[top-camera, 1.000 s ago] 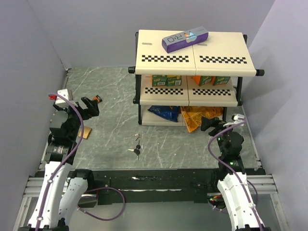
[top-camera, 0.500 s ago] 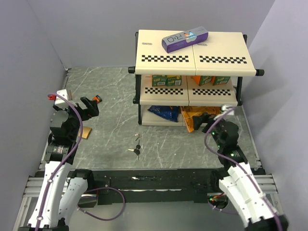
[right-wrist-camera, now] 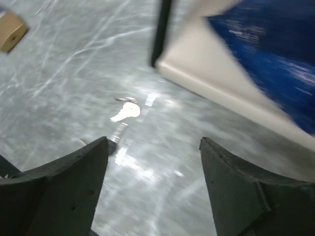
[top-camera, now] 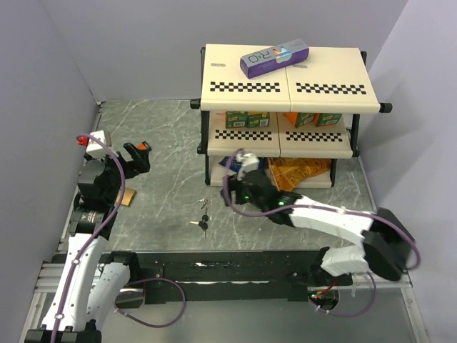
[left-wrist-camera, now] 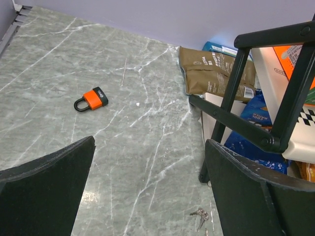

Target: Unlock with the key

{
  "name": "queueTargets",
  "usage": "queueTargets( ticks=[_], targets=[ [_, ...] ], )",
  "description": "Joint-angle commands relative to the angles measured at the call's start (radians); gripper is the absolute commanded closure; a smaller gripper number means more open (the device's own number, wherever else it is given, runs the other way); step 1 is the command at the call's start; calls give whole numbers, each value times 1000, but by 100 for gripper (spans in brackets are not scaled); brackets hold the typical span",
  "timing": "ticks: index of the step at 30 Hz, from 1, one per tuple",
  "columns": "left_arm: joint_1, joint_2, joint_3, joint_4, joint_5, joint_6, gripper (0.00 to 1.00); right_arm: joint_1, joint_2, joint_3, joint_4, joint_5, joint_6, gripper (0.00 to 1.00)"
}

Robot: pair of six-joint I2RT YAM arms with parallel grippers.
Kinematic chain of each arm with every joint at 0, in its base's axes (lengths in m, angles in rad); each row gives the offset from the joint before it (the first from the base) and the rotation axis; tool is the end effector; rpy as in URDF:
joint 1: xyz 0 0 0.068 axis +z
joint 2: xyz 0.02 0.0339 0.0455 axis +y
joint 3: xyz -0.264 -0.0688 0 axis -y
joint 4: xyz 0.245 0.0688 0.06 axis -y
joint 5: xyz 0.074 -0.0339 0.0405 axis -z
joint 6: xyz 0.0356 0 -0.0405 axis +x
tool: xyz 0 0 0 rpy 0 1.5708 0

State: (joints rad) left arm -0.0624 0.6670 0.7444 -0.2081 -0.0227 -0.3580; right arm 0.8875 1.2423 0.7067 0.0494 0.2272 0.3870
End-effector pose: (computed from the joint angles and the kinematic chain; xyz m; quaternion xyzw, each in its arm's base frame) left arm 0.1606 -0.0092 0.3413 -0.1181 0.7424 -0.1292 0.6466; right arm 0.1781 0.2061 0.2392 -0.1541 0.8390 0.2271 0.4699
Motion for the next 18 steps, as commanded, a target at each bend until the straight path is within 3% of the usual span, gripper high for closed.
queueTargets(
  ticks=[1,8,18],
  targets=[
    [-1,-1,9,19,35,-7,0,62,175,153,86,21,-30,23],
    [-1,11,9,24,63,-6,0,88,422,290,84,-60,-102,36],
    [-1,28,6,32,95,-4,1,122,560,375,56,-54,-166,43]
  ],
)
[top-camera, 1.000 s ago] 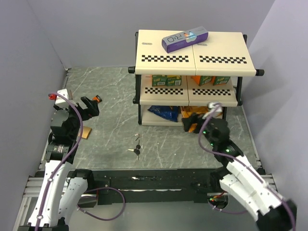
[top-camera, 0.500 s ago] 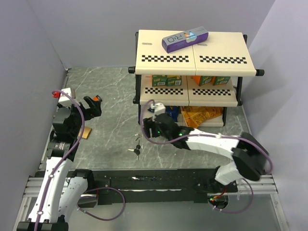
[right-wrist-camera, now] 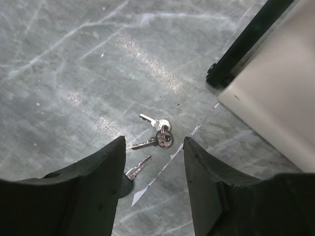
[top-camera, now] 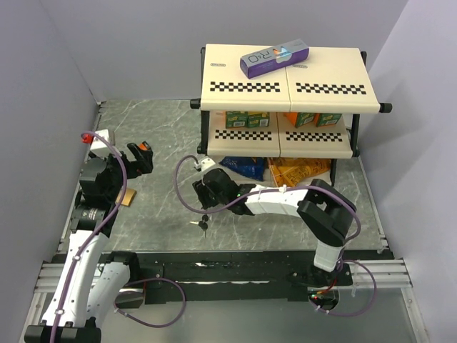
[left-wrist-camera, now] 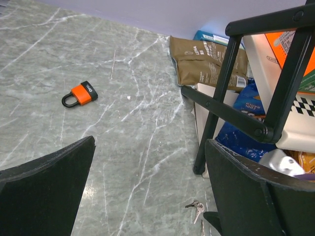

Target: Unlock with the key

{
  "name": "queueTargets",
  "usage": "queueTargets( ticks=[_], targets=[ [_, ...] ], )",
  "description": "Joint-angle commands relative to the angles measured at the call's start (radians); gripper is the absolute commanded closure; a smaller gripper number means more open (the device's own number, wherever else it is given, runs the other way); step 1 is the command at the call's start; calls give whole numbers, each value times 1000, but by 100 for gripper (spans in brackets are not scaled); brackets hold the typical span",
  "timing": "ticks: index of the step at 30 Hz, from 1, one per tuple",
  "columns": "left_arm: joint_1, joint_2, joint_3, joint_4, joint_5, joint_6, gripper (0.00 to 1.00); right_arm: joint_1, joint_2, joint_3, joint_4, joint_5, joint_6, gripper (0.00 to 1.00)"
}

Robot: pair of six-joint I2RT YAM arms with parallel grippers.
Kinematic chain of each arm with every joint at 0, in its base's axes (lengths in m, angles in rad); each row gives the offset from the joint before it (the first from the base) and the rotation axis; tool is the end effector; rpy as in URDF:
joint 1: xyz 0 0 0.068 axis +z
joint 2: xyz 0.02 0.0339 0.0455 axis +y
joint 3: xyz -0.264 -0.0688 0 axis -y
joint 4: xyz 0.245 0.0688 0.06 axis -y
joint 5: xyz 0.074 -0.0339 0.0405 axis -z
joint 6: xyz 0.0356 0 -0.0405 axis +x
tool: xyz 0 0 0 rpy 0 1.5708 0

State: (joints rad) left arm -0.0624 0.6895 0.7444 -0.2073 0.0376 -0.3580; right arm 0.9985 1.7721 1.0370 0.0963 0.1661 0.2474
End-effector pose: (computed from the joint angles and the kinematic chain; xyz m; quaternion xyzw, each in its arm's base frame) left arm 0.1655 -0.0117 0.3382 -0.0996 0.7523 -0.1498 0.6338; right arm 0.2120 0.3182 0.1873 -0.2919 0.8419 0.2011 0.4069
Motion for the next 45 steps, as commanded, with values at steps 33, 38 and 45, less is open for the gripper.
queueTargets(
  ticks=[33,38,45],
  targets=[
    [-1,13,-2,43,82,-1,0,26,171,121,-44,96,-46,78],
    [-1,15,-4,55,126,4,1,28,152,117,-40,70,-31,95],
    [-1,12,-8,86,255,13,0,26,9,64,-61,36,36,100]
  ],
)
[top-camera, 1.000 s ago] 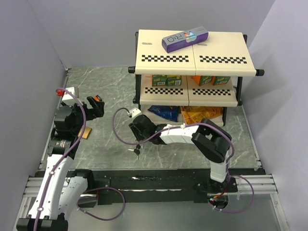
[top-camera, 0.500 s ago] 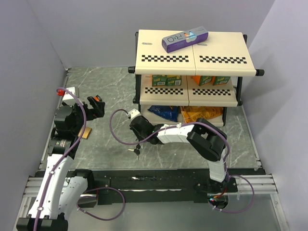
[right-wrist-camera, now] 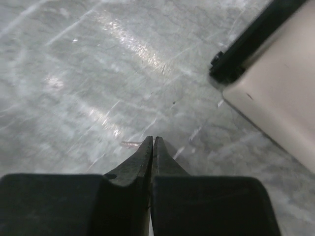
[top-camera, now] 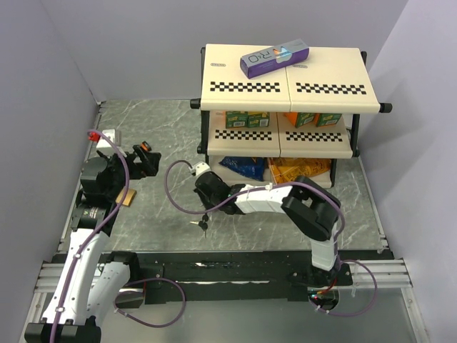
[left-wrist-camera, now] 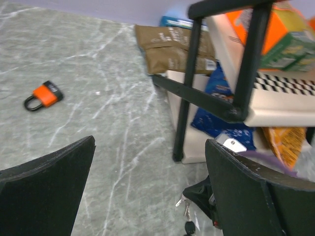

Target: Unlock with the key

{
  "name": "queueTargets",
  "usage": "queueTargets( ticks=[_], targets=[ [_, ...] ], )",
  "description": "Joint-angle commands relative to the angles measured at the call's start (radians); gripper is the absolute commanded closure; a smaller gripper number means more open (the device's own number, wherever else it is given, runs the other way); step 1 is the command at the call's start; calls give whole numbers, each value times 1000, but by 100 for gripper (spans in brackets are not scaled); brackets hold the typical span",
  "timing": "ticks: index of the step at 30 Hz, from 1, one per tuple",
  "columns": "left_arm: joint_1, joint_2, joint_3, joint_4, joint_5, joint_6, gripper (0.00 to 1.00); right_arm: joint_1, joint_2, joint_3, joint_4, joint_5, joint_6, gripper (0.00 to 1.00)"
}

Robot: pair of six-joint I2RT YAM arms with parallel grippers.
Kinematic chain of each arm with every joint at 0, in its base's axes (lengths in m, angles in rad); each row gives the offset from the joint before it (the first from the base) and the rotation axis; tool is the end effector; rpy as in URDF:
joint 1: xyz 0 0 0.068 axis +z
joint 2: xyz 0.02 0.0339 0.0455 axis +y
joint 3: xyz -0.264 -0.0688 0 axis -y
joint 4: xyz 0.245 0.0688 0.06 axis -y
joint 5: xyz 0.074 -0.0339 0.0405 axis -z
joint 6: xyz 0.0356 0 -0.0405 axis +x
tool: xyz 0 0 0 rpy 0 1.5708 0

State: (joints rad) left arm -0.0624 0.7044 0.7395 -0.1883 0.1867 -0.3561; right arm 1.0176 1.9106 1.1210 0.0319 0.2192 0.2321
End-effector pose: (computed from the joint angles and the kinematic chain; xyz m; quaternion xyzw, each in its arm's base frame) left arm 0.1685 -0.0172 0.3364 -0.0506 0.7566 -0.2038 0.6193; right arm 0.2179 0.3381 0.1559 -0.3095 0.8600 0.1485 0.3776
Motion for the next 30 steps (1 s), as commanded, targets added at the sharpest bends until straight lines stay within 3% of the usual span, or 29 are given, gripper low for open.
queueTargets(
  ticks=[1,7,11,18,30],
  targets=[
    [-1,-3,-8,85,159,12,0,7,-172,-27,0,-24,65,100],
    [-5,-11,-25,147,353,11,1,6,-315,-58,-27,-46,124,100],
    [-22,-5,-49,243,573,-4,1,6,-395,-55,-85,-49,154,100],
    [-85,-6,-69,319,770,-21,1,3,-589,-72,-81,-78,220,100],
    [-224,61,-78,348,787,-24,1,-7,-777,-116,20,-215,341,100]
  ],
)
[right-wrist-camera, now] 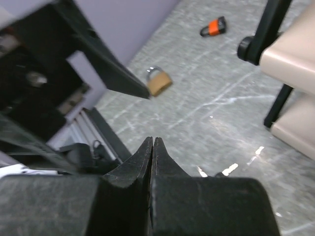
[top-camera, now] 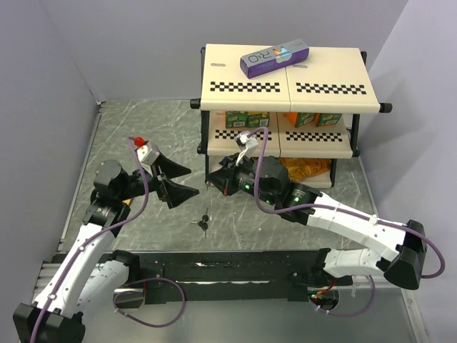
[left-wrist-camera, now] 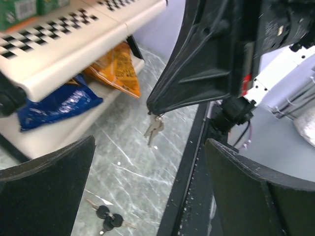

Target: Unlock with the key

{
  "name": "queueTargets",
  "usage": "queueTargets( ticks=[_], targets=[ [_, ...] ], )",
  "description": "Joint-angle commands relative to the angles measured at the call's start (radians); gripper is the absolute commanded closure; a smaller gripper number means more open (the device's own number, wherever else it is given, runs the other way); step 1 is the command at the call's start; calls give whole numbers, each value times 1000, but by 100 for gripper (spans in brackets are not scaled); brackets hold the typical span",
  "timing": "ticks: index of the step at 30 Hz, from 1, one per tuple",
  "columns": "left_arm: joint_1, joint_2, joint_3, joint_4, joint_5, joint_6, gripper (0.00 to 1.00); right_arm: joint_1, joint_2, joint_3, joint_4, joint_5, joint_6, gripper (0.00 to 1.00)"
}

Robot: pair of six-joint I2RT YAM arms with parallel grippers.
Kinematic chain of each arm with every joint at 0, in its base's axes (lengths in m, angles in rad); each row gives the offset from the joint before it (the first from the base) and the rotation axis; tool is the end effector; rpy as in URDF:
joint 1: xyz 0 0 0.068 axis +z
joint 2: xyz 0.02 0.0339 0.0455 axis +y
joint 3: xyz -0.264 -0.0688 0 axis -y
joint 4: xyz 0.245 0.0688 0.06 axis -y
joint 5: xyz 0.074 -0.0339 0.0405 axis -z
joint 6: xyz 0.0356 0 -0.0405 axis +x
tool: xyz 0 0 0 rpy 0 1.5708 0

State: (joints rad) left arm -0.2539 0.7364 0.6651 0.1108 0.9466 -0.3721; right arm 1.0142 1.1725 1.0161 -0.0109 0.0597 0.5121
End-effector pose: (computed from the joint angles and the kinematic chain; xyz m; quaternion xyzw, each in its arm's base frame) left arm 0.1552 -0.0701 0.3369 0.2916 0.6352 -0.4981 0.5132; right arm 0.1481 0.2340 0.3597 -0.1710 0.7442 0.4295 0.4821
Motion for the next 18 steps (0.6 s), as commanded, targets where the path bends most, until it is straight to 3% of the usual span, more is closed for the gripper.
queueTargets(
  ticks=[1,5,18],
  targets=[
    [-50,35,-1,43,21,-4,1,-5,-42,-13,66,-54,66,100],
    [-87,49,-1,52,17,-5,1,-3,-57,-21,83,-86,83,100],
    [-159,126,19,56,-5,-10,28,-5,-59,-28,97,-100,111,100]
  ],
)
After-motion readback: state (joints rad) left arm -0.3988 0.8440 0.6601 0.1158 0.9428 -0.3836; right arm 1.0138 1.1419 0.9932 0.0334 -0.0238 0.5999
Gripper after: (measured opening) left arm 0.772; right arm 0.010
